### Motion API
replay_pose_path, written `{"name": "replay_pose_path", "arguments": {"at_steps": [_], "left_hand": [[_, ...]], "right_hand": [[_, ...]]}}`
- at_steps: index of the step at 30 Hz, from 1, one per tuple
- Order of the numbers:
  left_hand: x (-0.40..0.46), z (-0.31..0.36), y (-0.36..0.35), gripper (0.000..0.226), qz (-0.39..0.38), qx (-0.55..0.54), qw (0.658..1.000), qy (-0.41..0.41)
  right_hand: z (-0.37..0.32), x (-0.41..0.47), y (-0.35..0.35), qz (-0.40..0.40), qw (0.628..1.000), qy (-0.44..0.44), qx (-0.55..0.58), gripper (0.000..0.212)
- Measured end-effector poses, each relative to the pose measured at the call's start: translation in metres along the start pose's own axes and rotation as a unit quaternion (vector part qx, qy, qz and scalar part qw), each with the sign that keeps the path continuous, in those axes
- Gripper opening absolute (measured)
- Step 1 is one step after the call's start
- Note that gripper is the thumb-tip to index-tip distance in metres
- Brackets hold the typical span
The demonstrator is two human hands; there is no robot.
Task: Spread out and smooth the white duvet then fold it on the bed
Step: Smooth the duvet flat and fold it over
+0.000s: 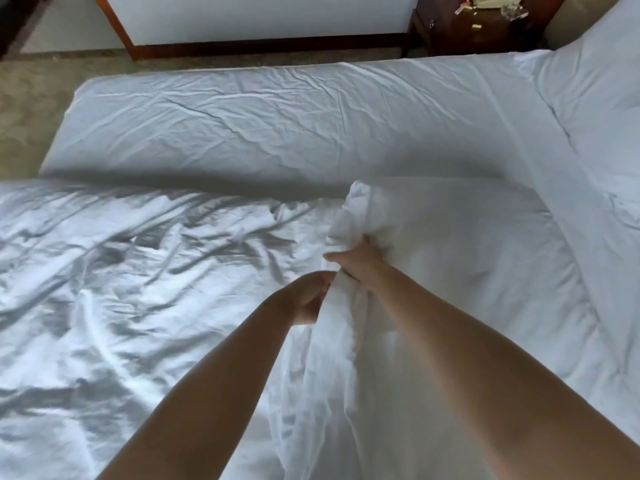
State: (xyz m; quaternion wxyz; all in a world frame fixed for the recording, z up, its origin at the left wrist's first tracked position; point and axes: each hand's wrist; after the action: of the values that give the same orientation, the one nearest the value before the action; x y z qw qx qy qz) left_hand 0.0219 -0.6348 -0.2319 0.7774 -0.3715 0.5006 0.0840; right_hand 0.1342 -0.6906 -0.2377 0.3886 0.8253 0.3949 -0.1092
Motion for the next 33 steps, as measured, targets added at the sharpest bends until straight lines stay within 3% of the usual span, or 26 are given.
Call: {"name": "replay_pose_path", "arguments": {"at_steps": [2,3,5,6,9,11,13,16,18,19,21,23,25,26,28,30,31,33], "left_hand": [[0.009,0.005,0.006,0.017,0.065,0.065,0.995,0.026],[0.018,0.009,0.011,0.017,0.137,0.091,0.986,0.015],[0.037,0.022,0.018,0.026,0.275,0.119,0.952,-0.060],[0.044,0.031,0.019,0.035,0.307,0.120,0.938,-0.110],[0.059,0.061,0.008,0.095,0.314,0.176,0.914,-0.187],[0.069,0.078,-0.001,0.115,0.292,0.226,0.912,-0.181],[0.074,0.091,-0.008,0.104,0.304,0.284,0.895,-0.163],[0.079,0.102,-0.010,0.046,0.373,0.404,0.813,-0.193],[0.078,0.102,-0.015,0.007,0.349,0.444,0.801,-0.199],[0.078,0.102,-0.019,0.021,0.324,0.427,0.822,-0.193],[0.075,0.103,-0.023,0.036,0.270,0.274,0.904,-0.185],[0.071,0.113,-0.017,0.028,0.290,0.104,0.925,-0.224],[0.062,0.124,-0.011,0.019,0.292,-0.068,0.920,-0.254],[0.058,0.130,-0.008,0.021,0.304,-0.100,0.907,-0.275],[0.046,0.139,-0.007,0.024,0.378,-0.071,0.860,-0.336],[0.029,0.150,-0.007,0.024,0.393,-0.095,0.834,-0.375],[0.018,0.157,-0.007,0.020,0.362,-0.159,0.833,-0.387],[0.002,0.168,0.000,0.010,0.230,-0.255,0.867,-0.362]], "right_hand": [[-0.001,0.008,0.009,0.064,0.997,0.027,-0.017,0.042],[-0.005,0.007,0.015,0.126,0.991,0.045,0.030,0.029],[-0.013,0.002,0.025,0.251,0.948,0.088,0.173,0.022],[-0.016,0.002,0.029,0.283,0.921,0.098,0.248,0.020],[-0.011,0.004,0.038,0.259,0.863,0.062,0.429,0.027],[-0.003,0.007,0.039,0.238,0.877,0.043,0.416,0.022],[0.000,0.007,0.039,0.250,0.875,0.032,0.414,0.022],[-0.003,0.003,0.038,0.263,0.874,0.060,0.403,0.011],[-0.010,-0.002,0.035,0.217,0.876,0.080,0.423,0.006],[-0.013,-0.004,0.033,0.181,0.876,0.084,0.440,0.009],[-0.021,-0.006,0.033,0.144,0.871,0.093,0.461,0.015],[-0.026,-0.008,0.034,0.160,0.873,0.108,0.448,0.008],[-0.024,-0.006,0.032,0.221,0.889,0.118,0.384,0.013],[-0.022,-0.004,0.030,0.255,0.901,0.121,0.330,0.018],[-0.016,-0.005,0.024,0.308,0.922,0.146,0.182,0.023],[-0.006,-0.007,0.020,0.351,0.918,0.183,0.019,0.031],[-0.002,-0.006,0.018,0.361,0.911,0.198,-0.025,0.035],[-0.004,-0.006,0.014,0.331,0.916,0.224,-0.028,0.038]]}}
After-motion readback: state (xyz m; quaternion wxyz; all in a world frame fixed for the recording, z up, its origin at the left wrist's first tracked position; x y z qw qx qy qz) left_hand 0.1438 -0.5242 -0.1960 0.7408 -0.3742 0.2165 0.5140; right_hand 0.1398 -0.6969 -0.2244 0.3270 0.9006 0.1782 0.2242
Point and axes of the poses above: each hand's wrist, its own x-axis towards the middle knuckle, its own y-axis out of the back of the hand, z = x × y, and after that the axes turned 14 degrees about y, right-handed
